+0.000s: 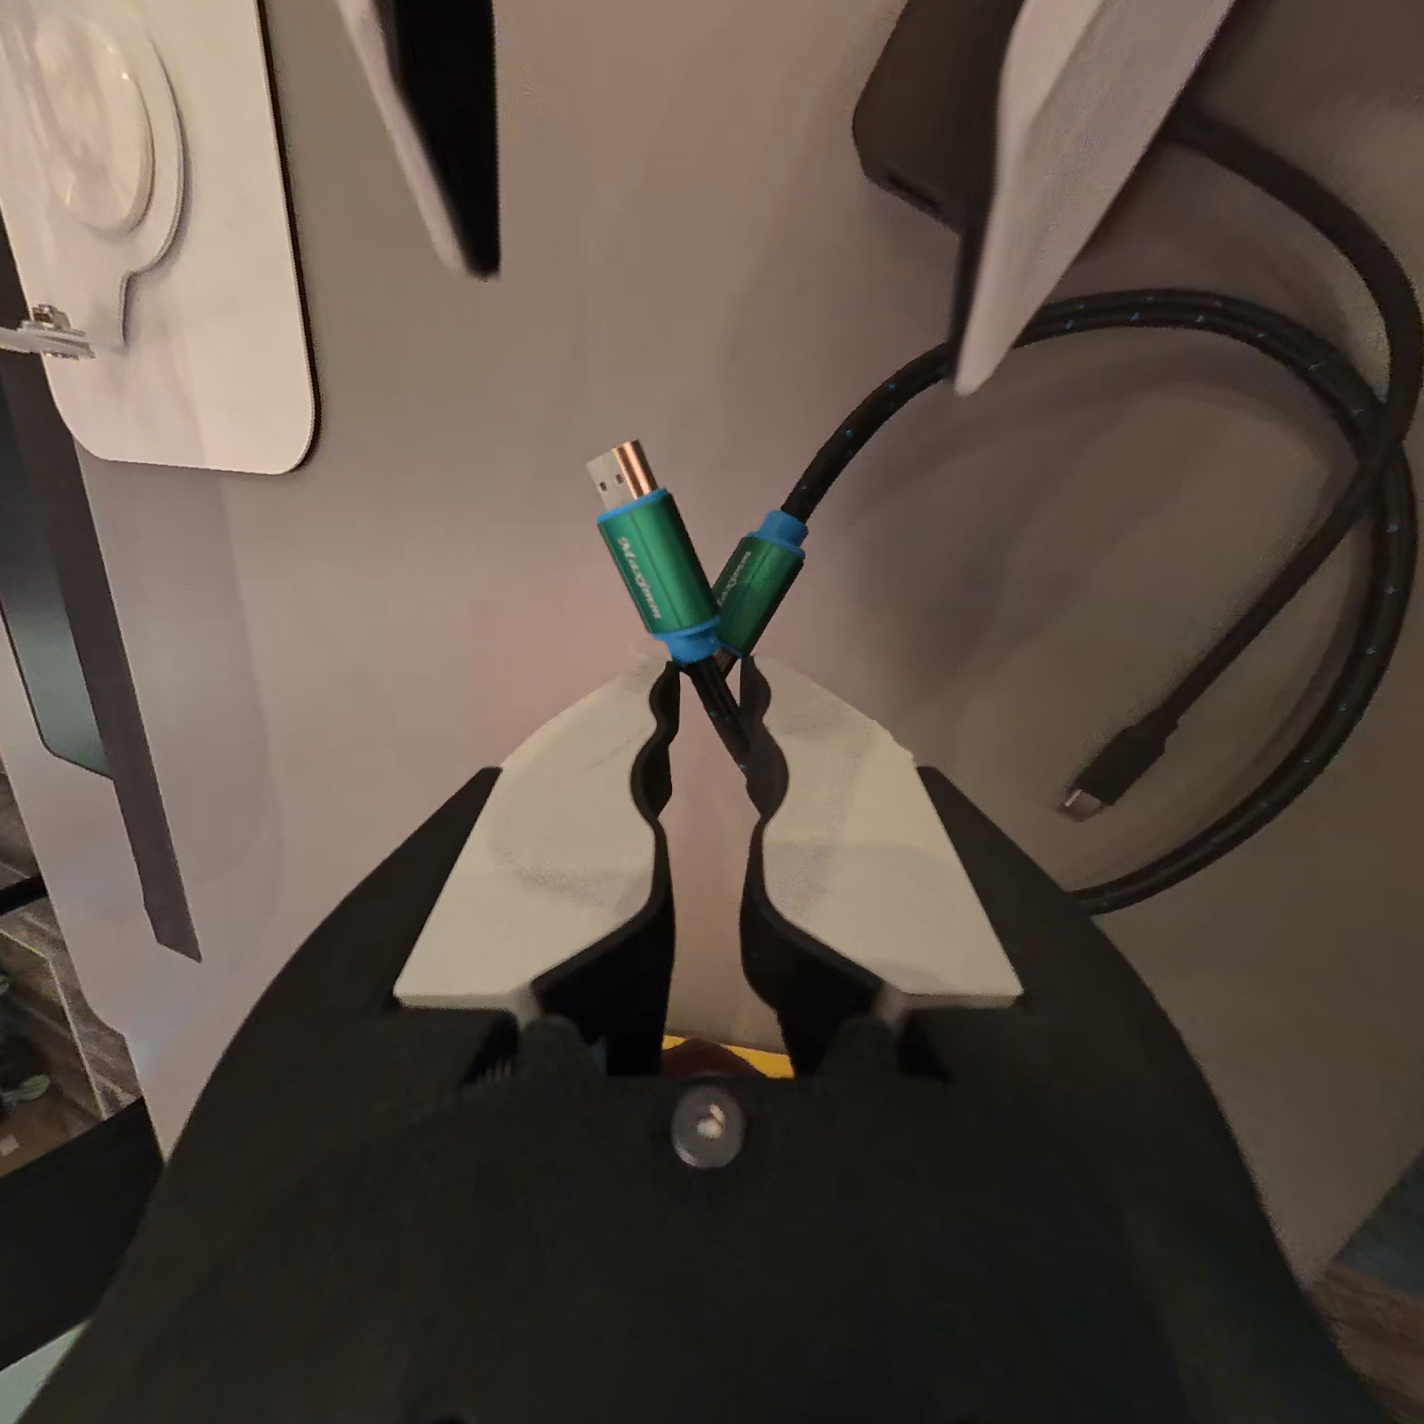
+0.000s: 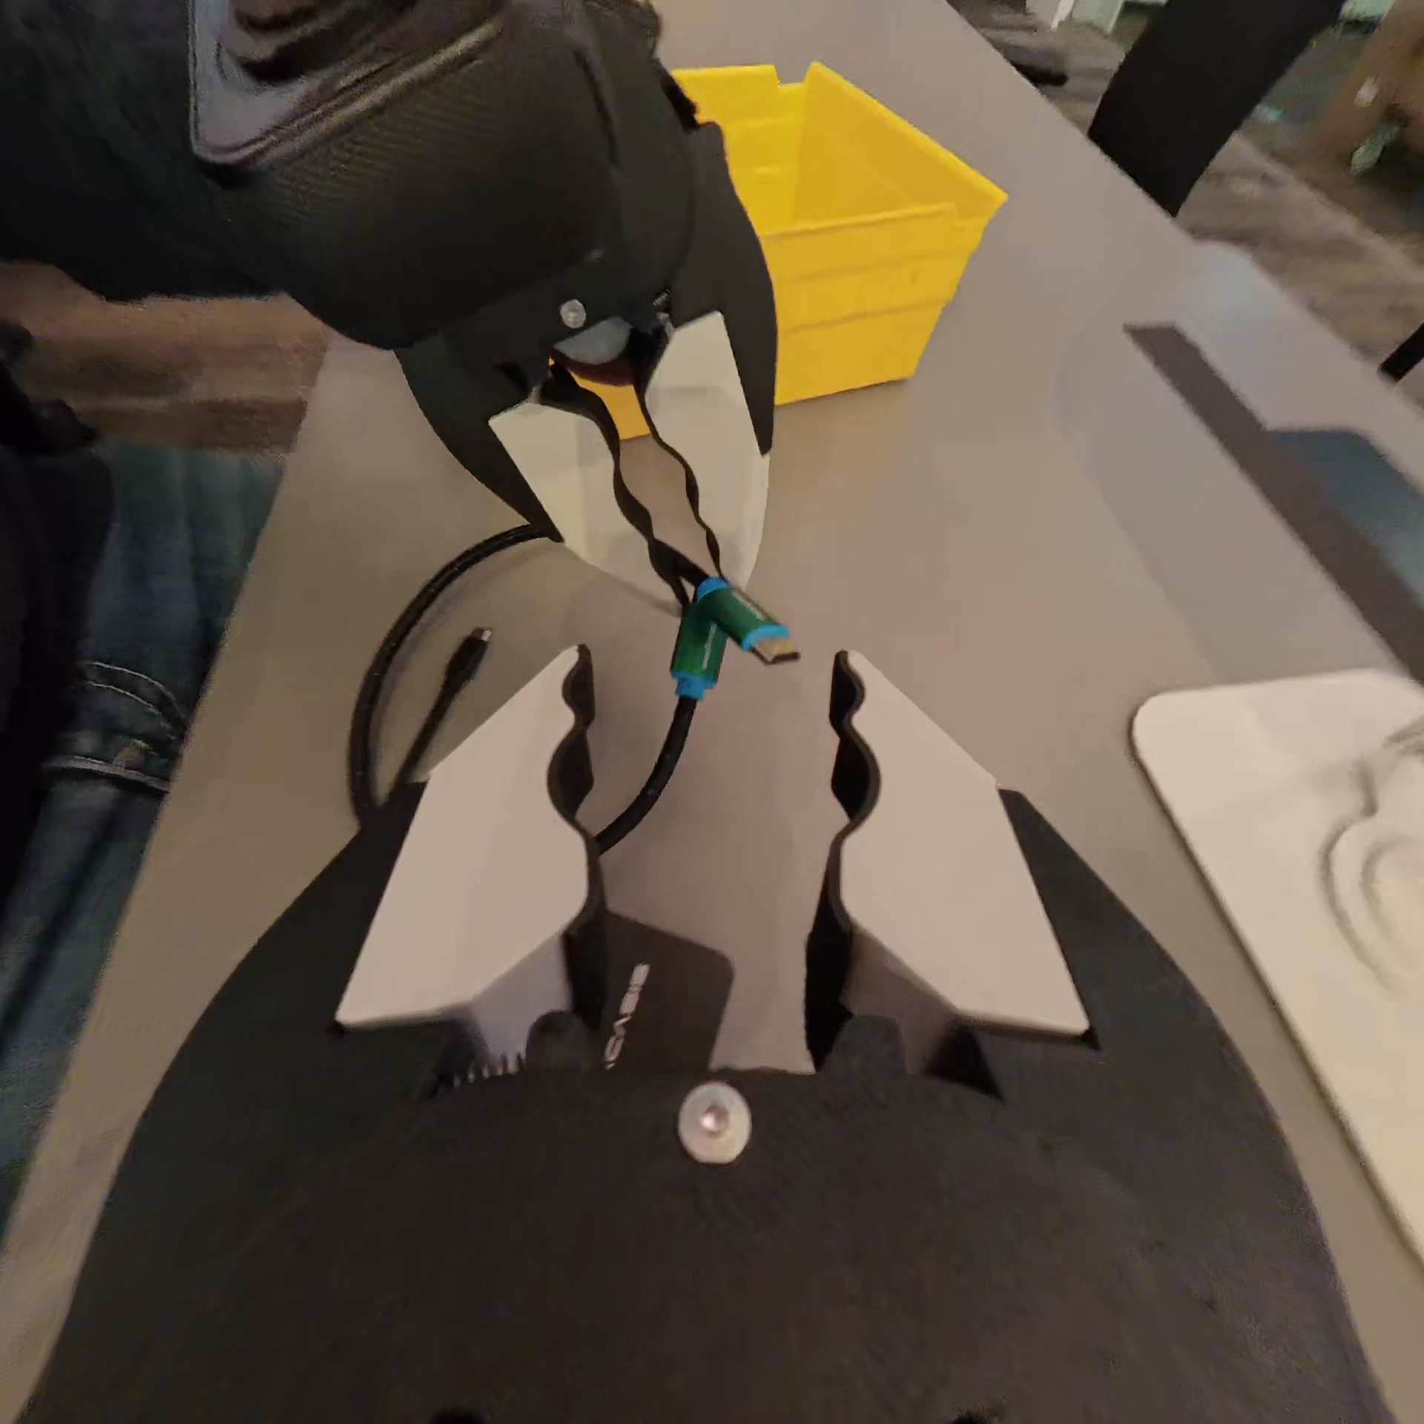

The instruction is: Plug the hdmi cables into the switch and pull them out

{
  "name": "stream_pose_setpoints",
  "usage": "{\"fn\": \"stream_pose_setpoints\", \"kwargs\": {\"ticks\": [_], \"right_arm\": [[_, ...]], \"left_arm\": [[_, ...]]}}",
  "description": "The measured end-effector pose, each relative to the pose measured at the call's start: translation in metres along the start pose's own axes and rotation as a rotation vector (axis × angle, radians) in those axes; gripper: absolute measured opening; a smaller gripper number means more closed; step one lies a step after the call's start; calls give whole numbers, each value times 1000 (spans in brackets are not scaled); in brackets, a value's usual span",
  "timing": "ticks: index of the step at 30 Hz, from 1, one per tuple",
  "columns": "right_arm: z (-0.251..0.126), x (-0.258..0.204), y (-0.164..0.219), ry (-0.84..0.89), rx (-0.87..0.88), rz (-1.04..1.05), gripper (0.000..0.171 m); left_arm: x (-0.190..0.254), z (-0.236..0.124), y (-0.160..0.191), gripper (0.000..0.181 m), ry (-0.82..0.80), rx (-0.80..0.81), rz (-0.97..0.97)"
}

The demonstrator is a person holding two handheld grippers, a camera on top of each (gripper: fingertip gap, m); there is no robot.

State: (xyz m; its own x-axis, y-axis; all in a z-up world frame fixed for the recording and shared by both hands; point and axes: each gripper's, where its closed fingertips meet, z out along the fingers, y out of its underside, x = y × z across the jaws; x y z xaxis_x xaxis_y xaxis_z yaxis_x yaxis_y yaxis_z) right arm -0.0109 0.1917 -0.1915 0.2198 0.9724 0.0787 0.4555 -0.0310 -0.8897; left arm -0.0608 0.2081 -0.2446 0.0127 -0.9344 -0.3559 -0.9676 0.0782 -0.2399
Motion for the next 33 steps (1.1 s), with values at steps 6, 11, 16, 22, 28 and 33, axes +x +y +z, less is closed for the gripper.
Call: {"fn": "stream_pose_setpoints", "kwargs": {"ticks": [6,11,16,22,28,33], "right_arm": [[19,3,8,71,-110,-285,43],[29,0,9,117,-140,-454,19],[34,2,17,142,-158,-477,0],[32,0,21,127,-144,-518,27],[41,7,29,156,-179,-546,16],[38,7,28,116,-144,-444,14]], "left_arm": [[4,1,-2,14,19,14,30],[8,3,-5,14,30,12,54],[11,5,-5,14,42,4,73],[13,3,-9,14,51,31,72],[14,1,-12,14,53,47,85],[13,-1,-13,14,42,62,84]]}}
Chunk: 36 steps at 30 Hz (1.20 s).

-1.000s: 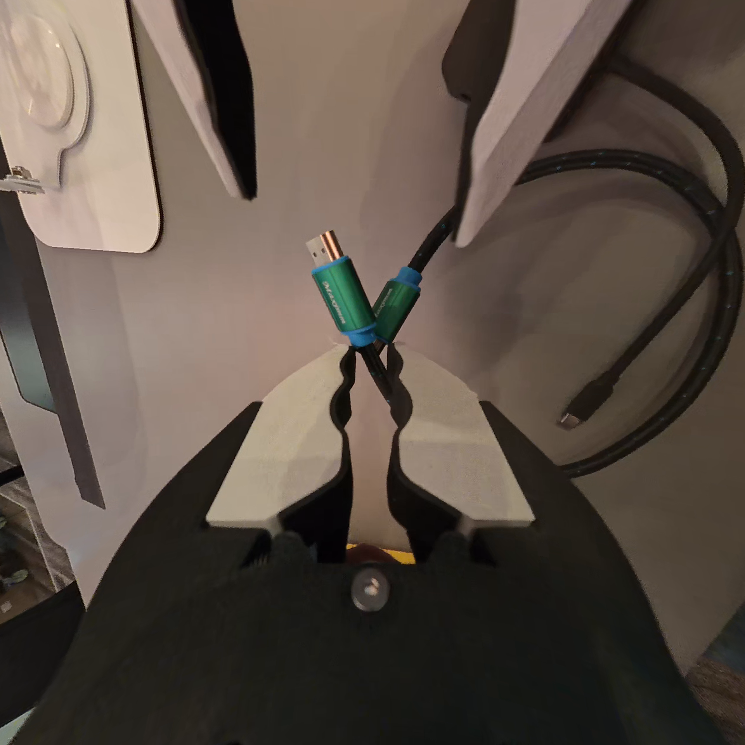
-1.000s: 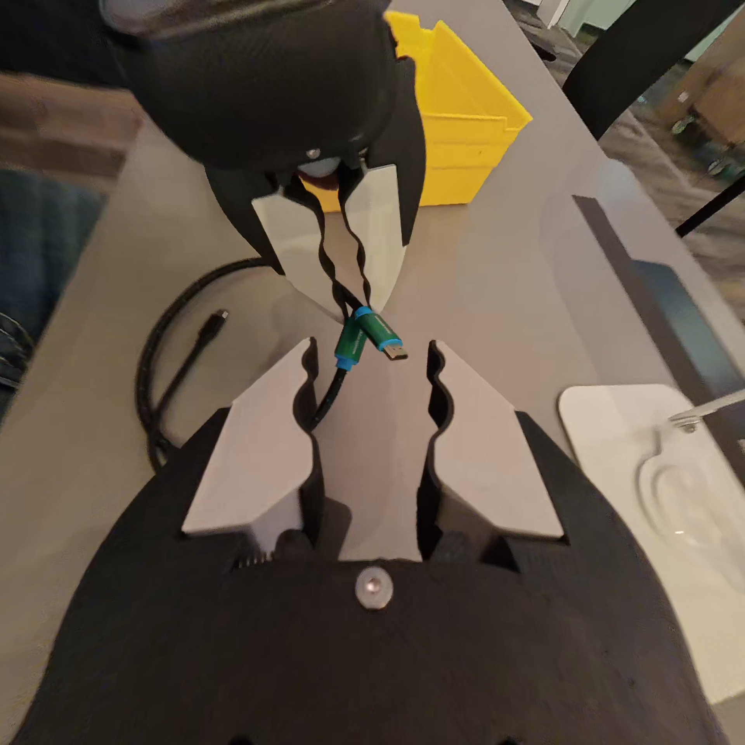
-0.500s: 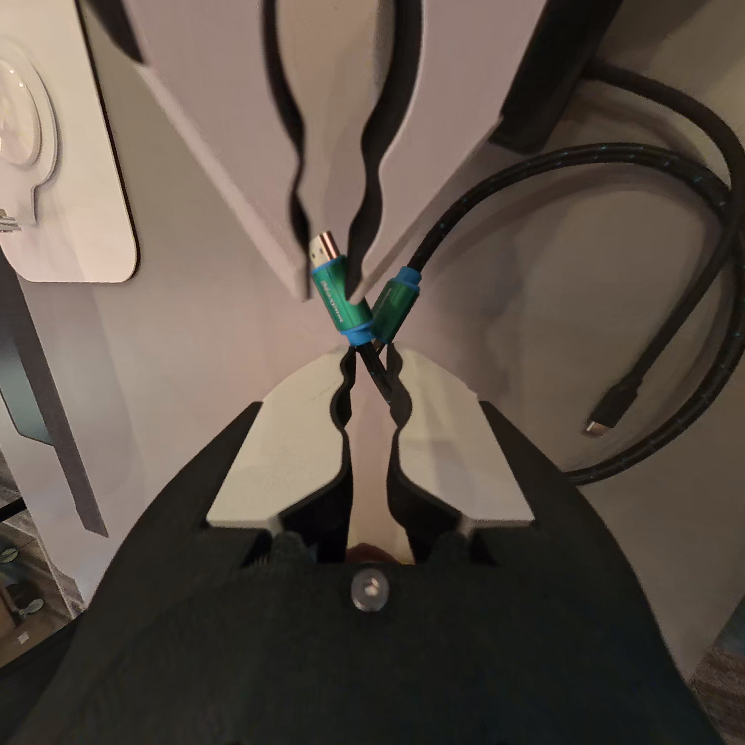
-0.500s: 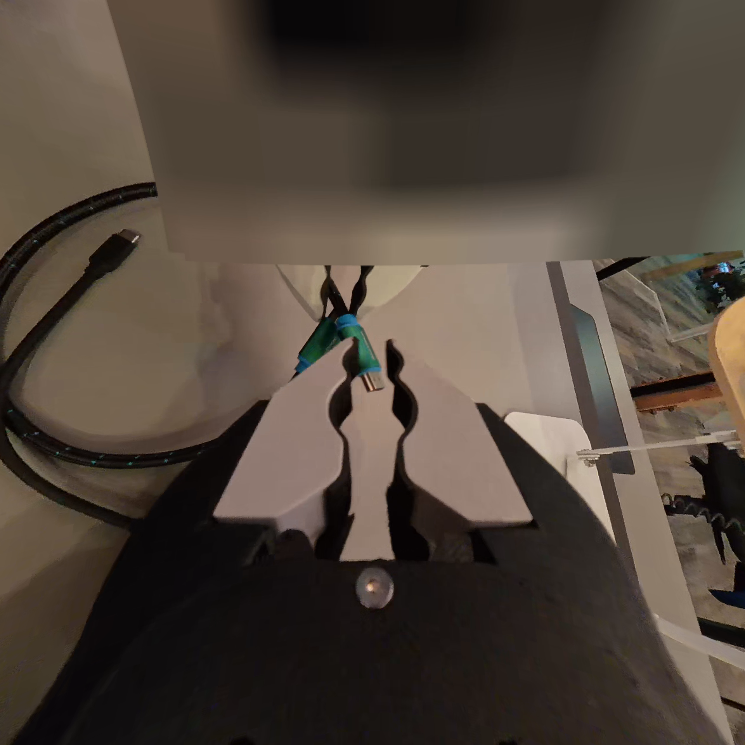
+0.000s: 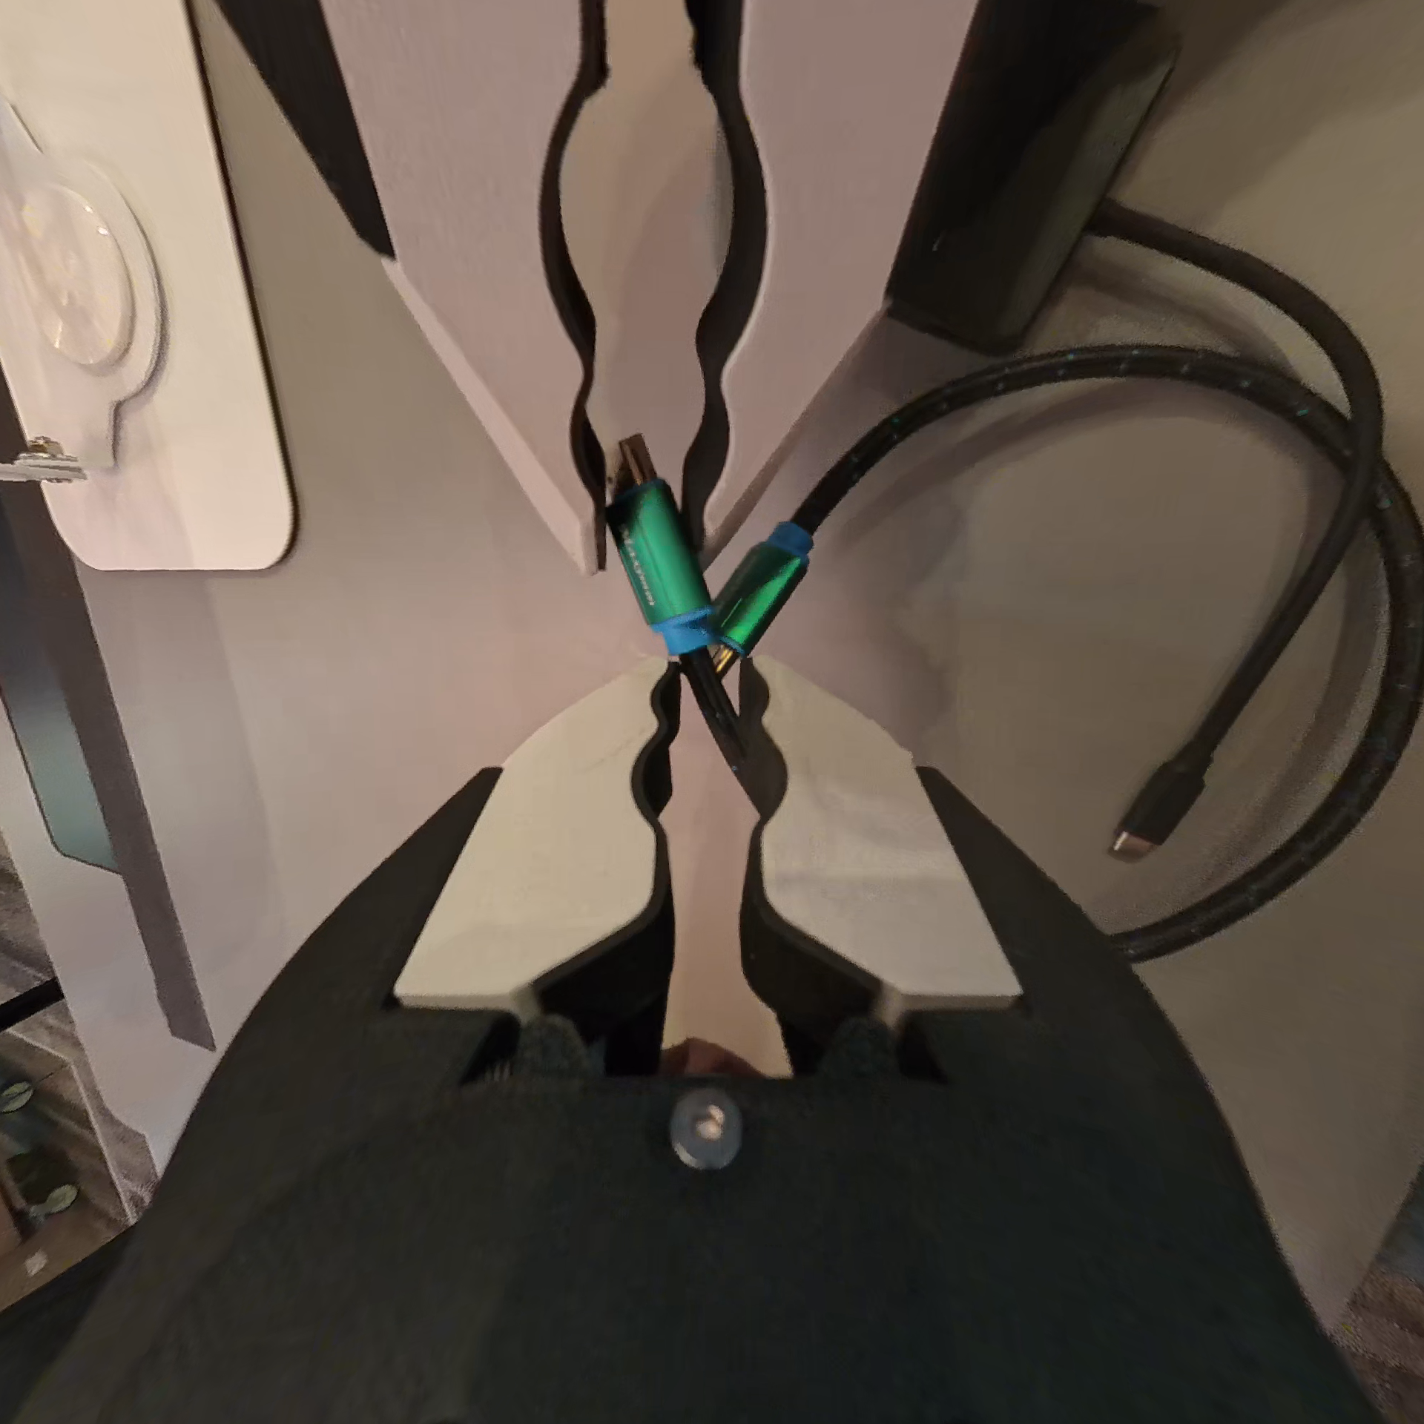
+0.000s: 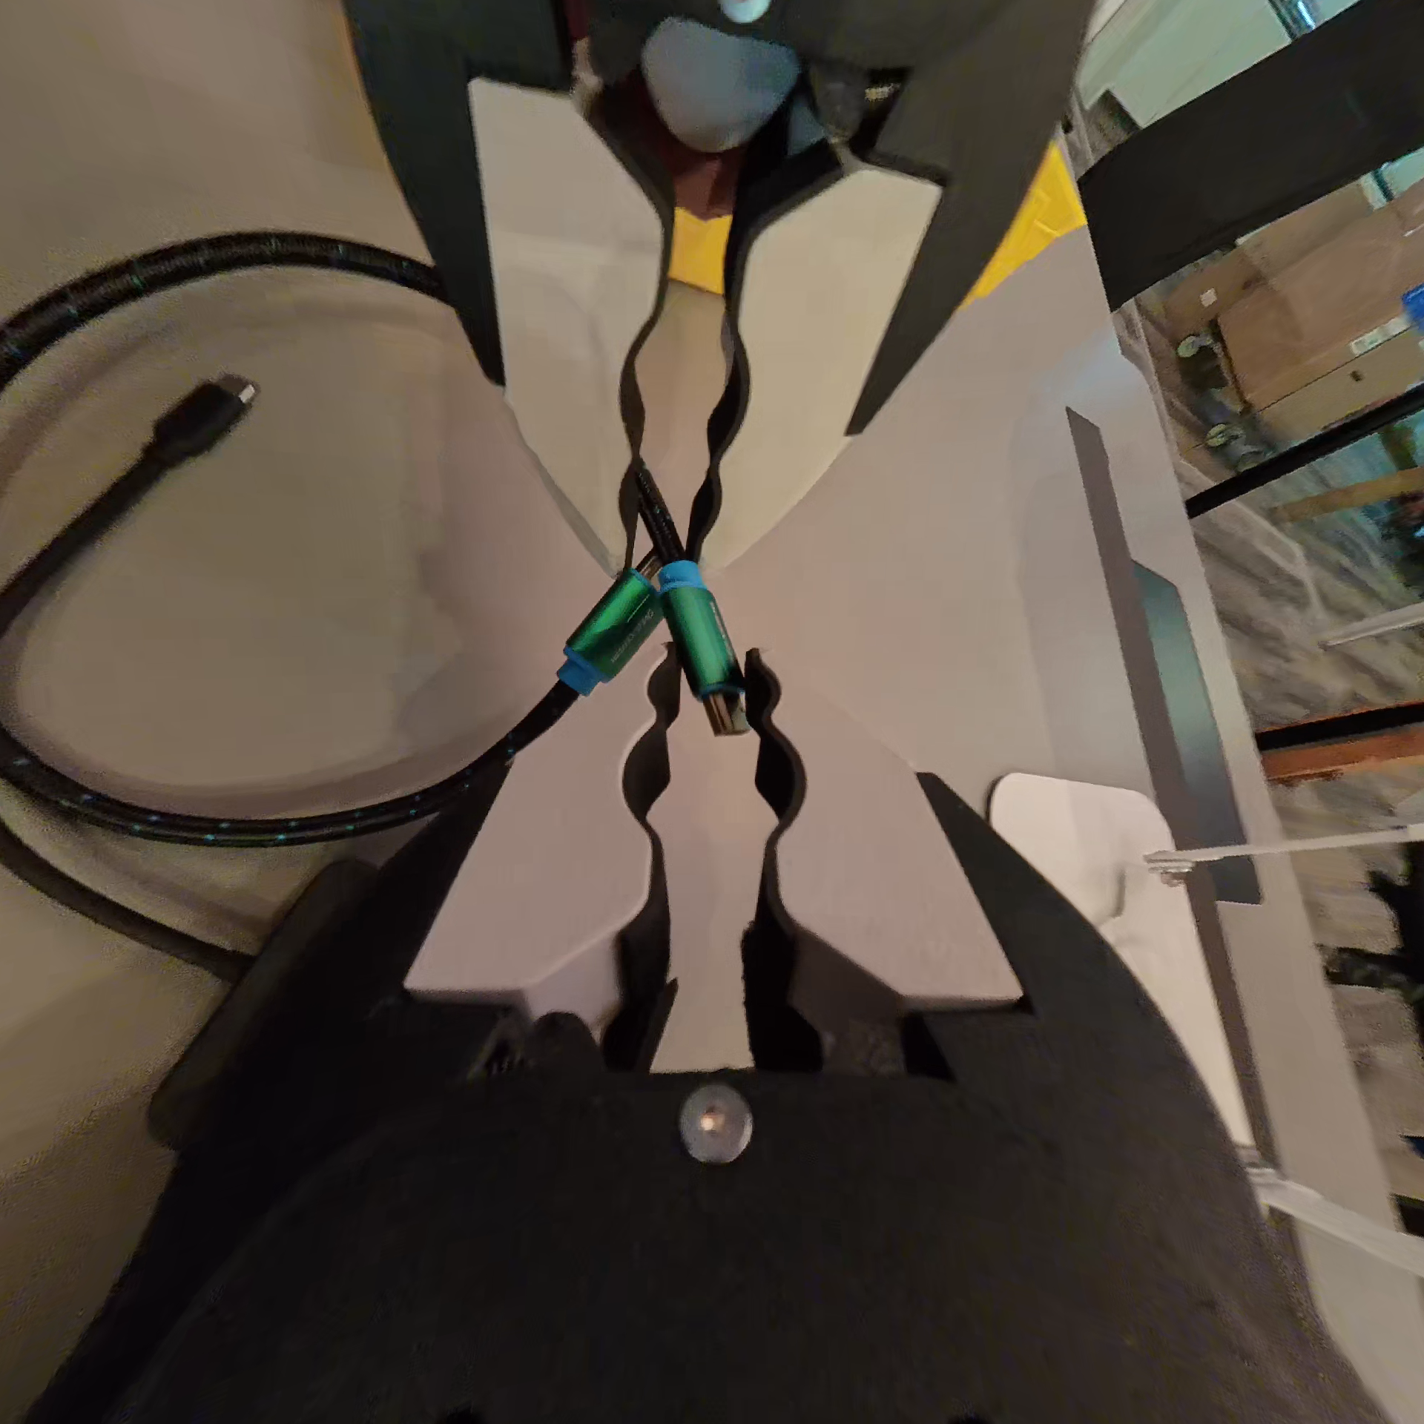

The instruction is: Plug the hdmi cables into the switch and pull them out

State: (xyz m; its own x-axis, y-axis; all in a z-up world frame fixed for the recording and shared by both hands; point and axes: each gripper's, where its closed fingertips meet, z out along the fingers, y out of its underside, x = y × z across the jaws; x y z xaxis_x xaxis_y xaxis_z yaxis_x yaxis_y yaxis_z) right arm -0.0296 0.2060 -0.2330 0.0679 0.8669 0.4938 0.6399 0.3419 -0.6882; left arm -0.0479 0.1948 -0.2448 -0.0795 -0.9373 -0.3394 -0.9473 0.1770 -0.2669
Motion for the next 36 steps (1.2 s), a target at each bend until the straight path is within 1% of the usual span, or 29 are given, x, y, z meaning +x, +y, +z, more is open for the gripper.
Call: {"fn": "stream_pose_setpoints", "kwargs": {"ticks": [3,7,9,11,16,19,25,29,33,36], "right_arm": [[-2,4,2,-33,25,133,14],[-5,10,7,-63,58,294,13],[-6,13,10,-71,72,361,13],[-6,15,15,-69,68,396,13],[-8,21,19,-63,89,484,13],[-9,28,23,-42,100,528,12],[-18,39,26,-3,149,586,12],[-28,47,25,13,213,634,11],[-38,55,24,28,273,671,12],[-43,59,23,34,303,684,12]], "left_arm": [[-7,-1,0,14,-41,-1,-6],[-15,-4,1,26,-82,4,-17],[-17,-5,2,27,-93,-1,-24],[-19,-6,2,30,-103,2,-27],[-24,-9,5,32,-122,-5,-39],[-28,-10,13,37,-137,-37,-53],[-30,-2,32,40,-149,-116,-70],[-32,3,40,38,-147,-141,-106],[-33,7,46,28,-136,-149,-160],[-33,9,48,17,-128,-152,-182]]}}
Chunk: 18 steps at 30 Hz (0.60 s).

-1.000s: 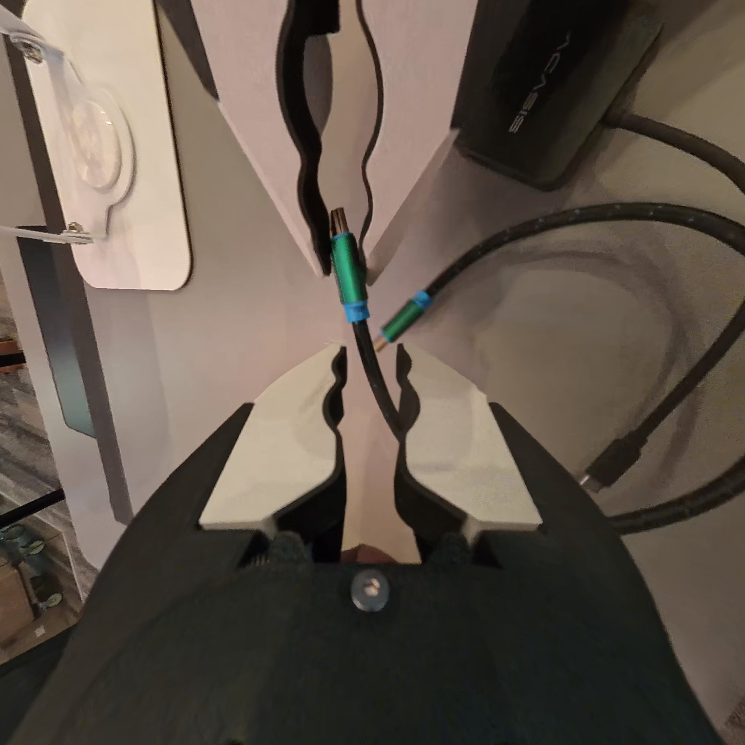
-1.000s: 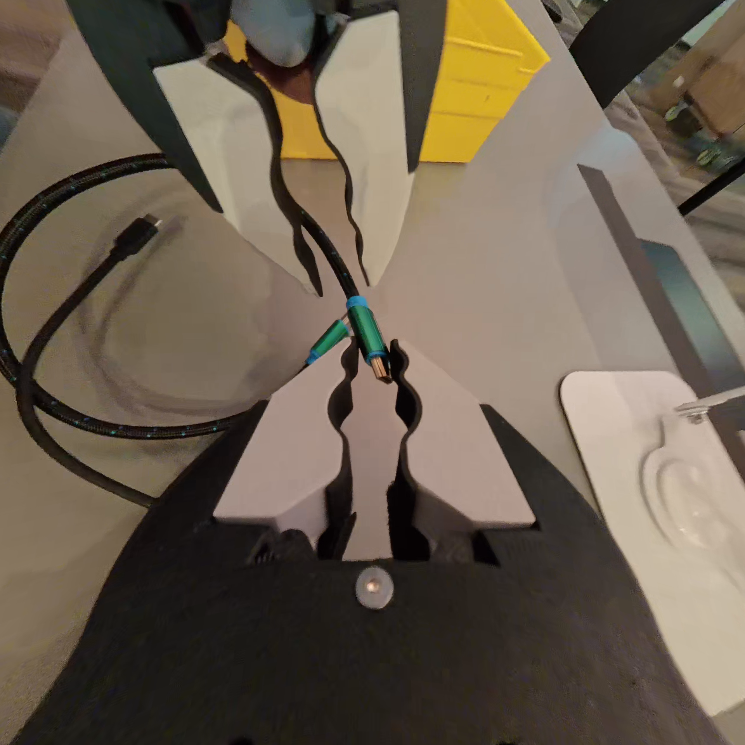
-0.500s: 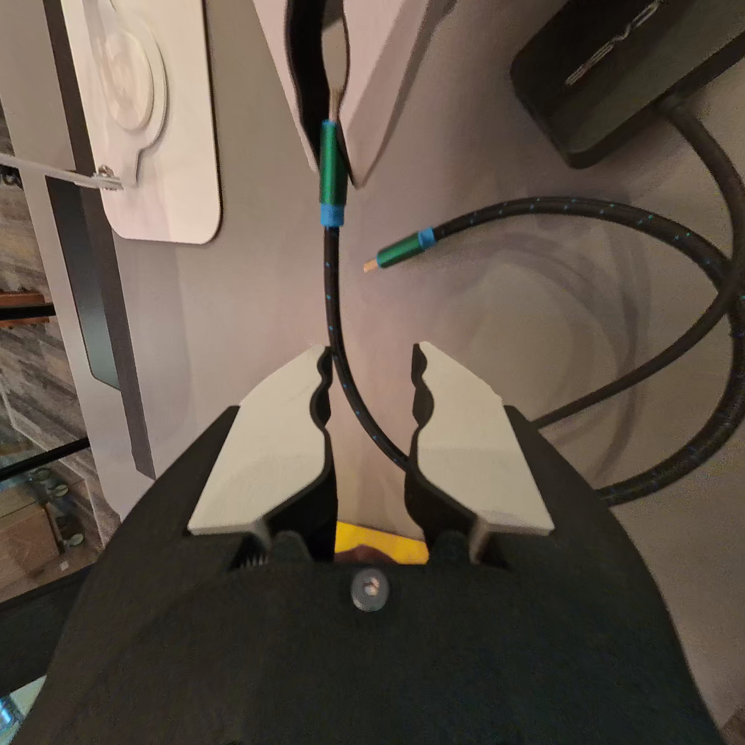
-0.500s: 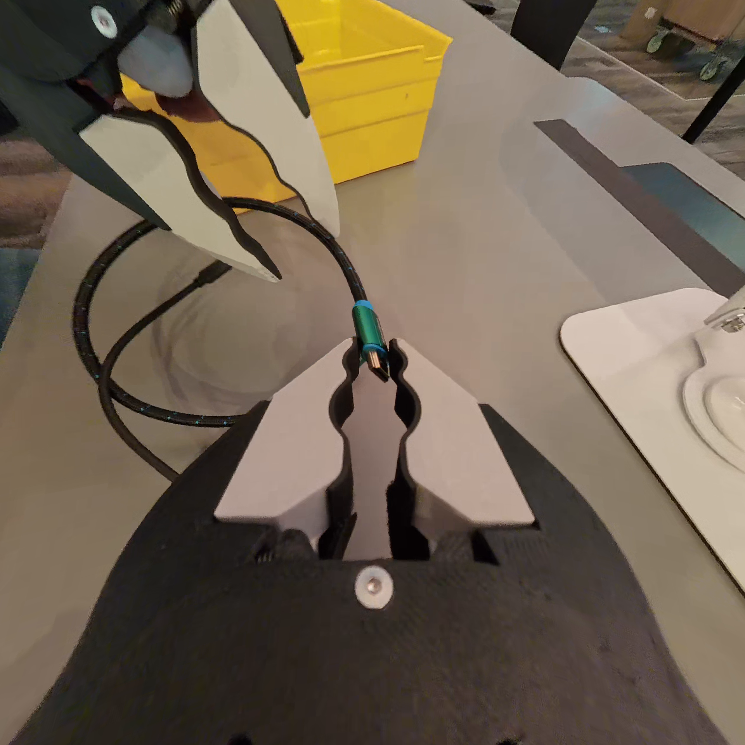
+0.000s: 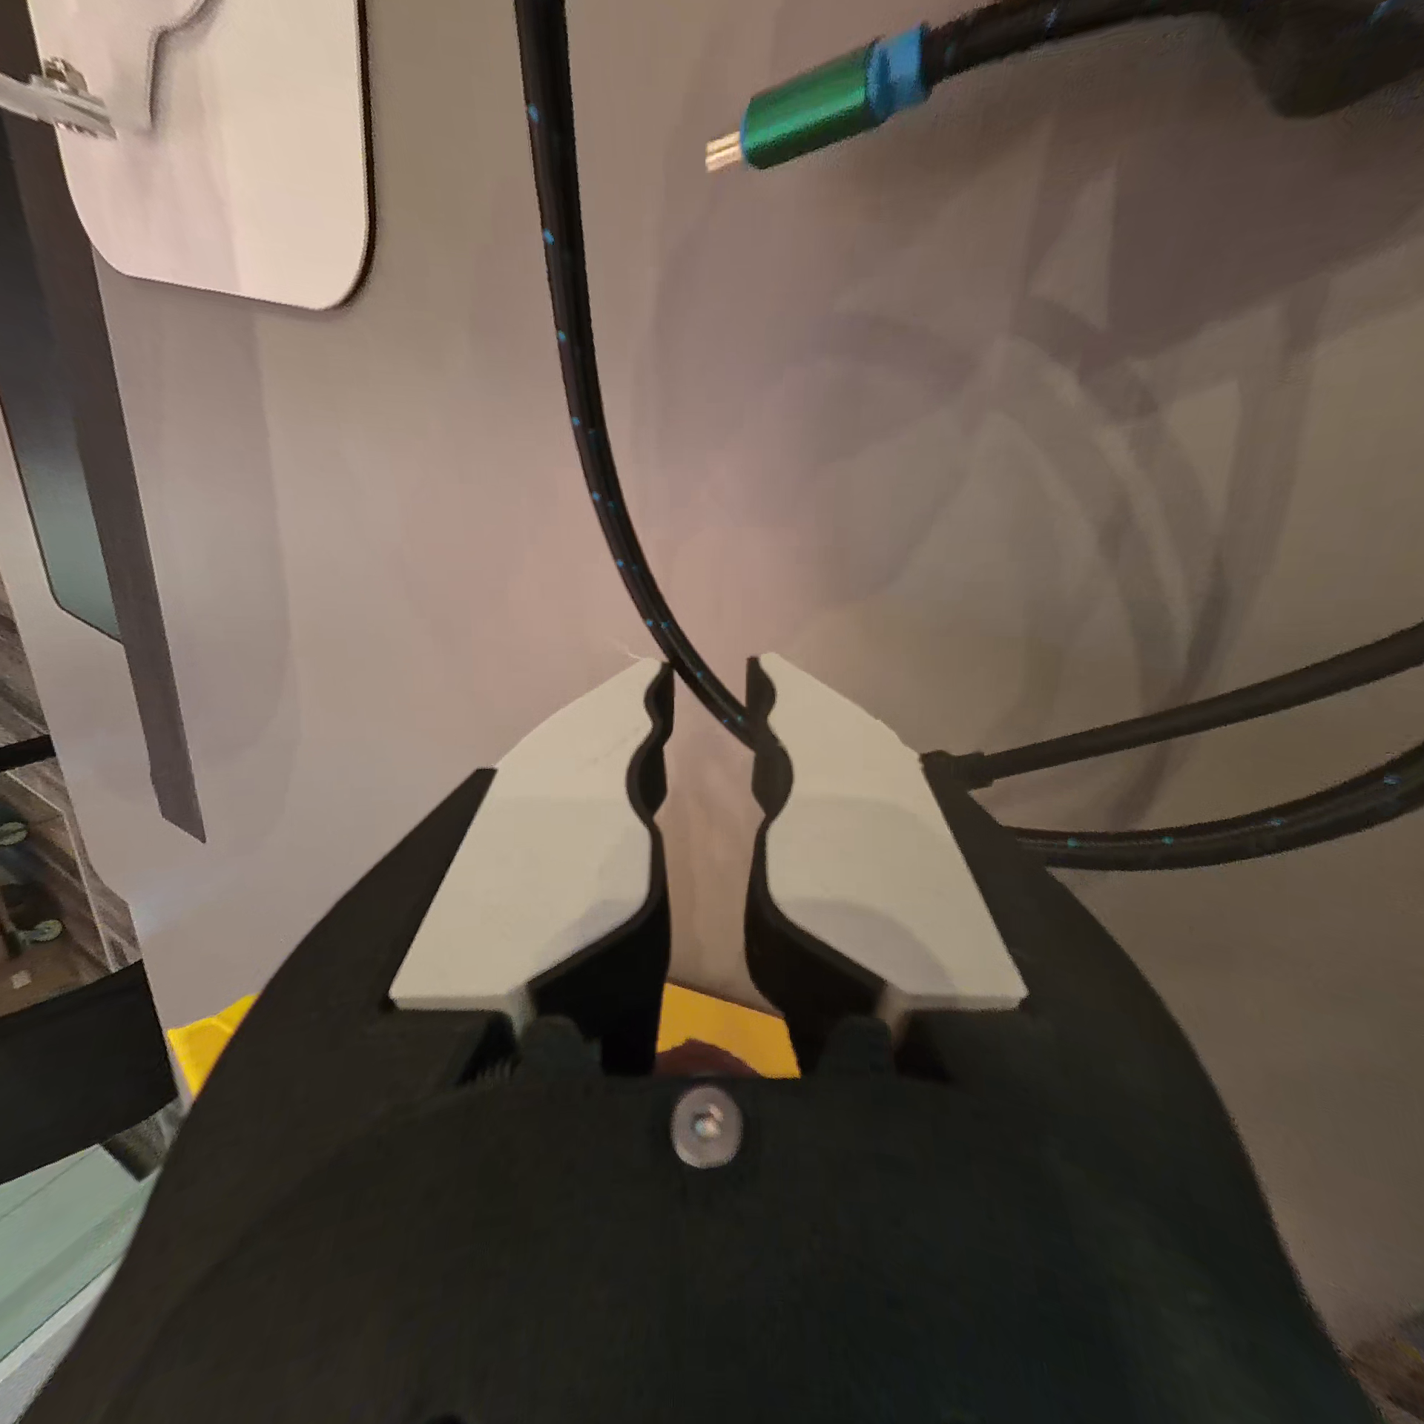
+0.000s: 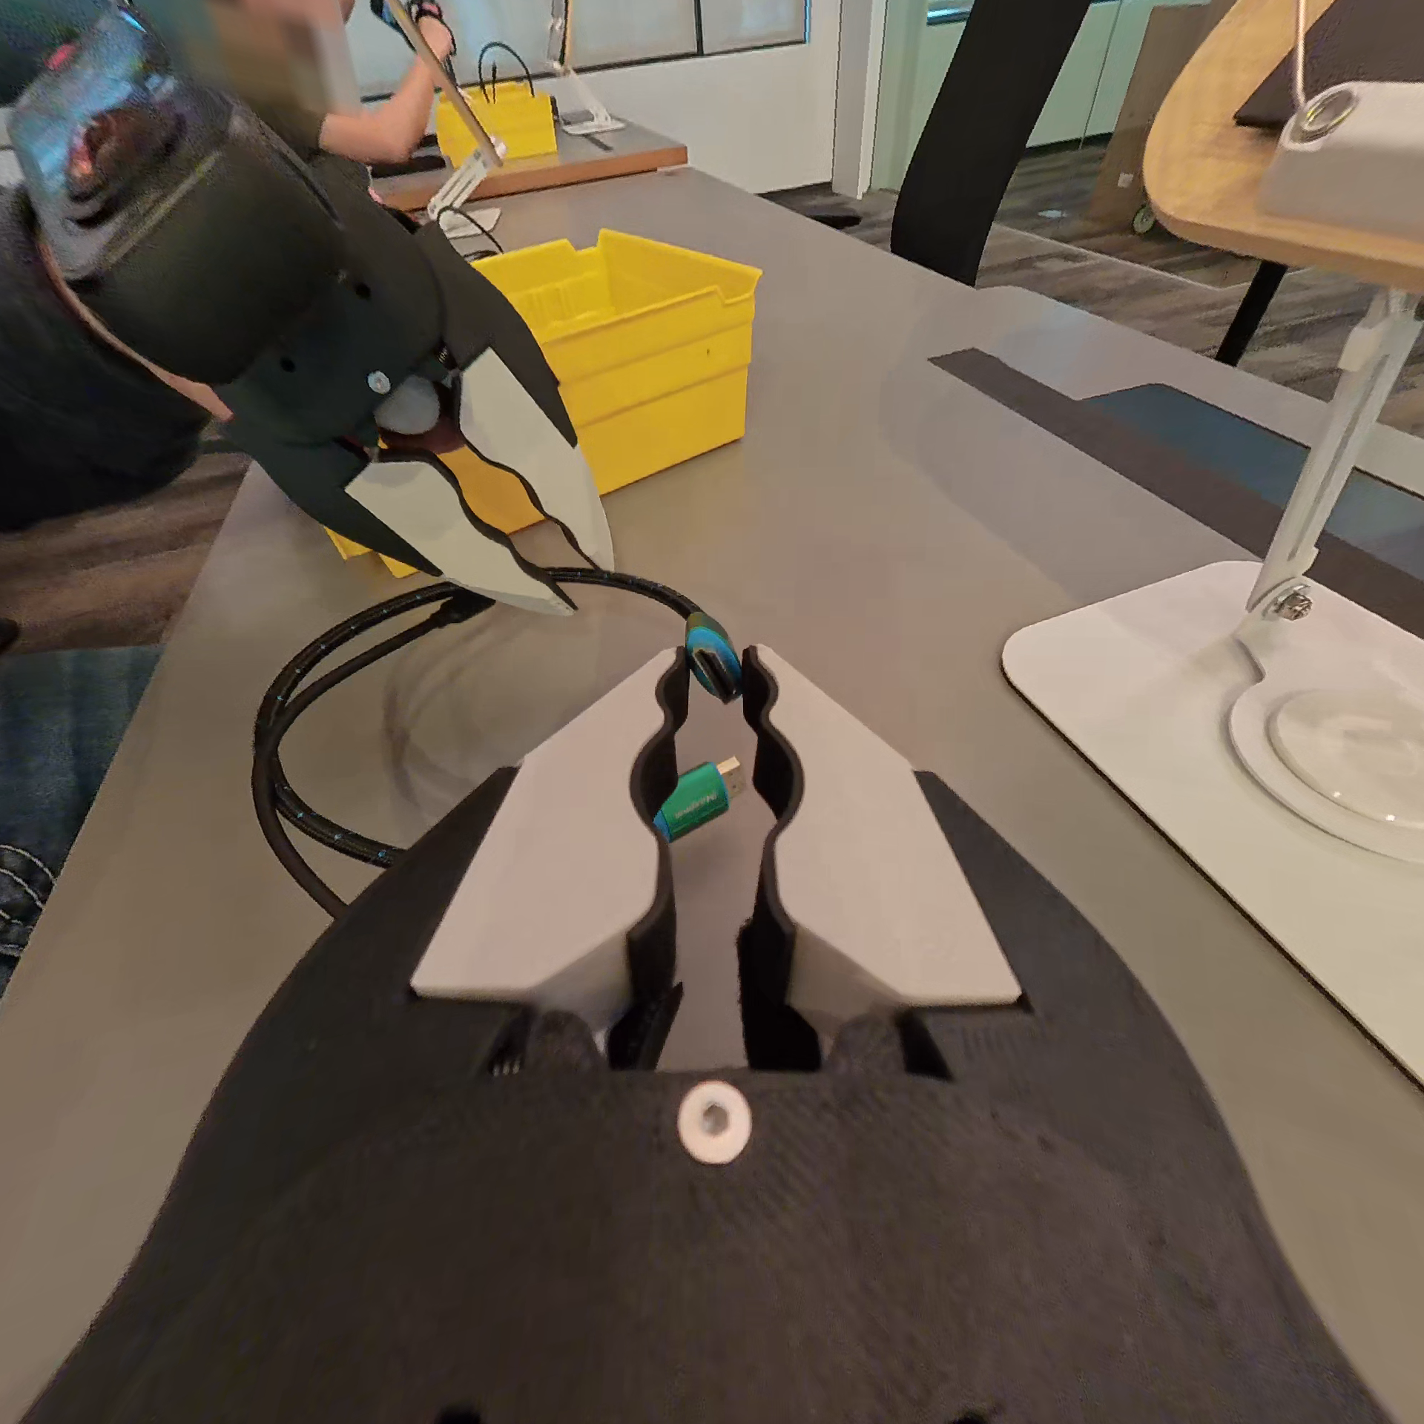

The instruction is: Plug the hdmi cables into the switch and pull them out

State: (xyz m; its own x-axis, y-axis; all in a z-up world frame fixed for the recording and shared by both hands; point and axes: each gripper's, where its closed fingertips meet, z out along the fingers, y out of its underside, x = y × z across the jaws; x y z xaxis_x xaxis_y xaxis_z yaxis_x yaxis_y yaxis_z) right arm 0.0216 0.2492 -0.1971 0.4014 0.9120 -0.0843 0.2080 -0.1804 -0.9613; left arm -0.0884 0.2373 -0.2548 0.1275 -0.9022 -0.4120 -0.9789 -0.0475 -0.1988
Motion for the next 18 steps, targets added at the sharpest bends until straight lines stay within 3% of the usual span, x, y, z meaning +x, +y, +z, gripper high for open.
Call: {"fn": "stream_pose_setpoints", "kwargs": {"ticks": [18], "right_arm": [[-3,6,0,26,12,24,12]], "left_arm": [[21,12,5,30,98,-44,4]]}}
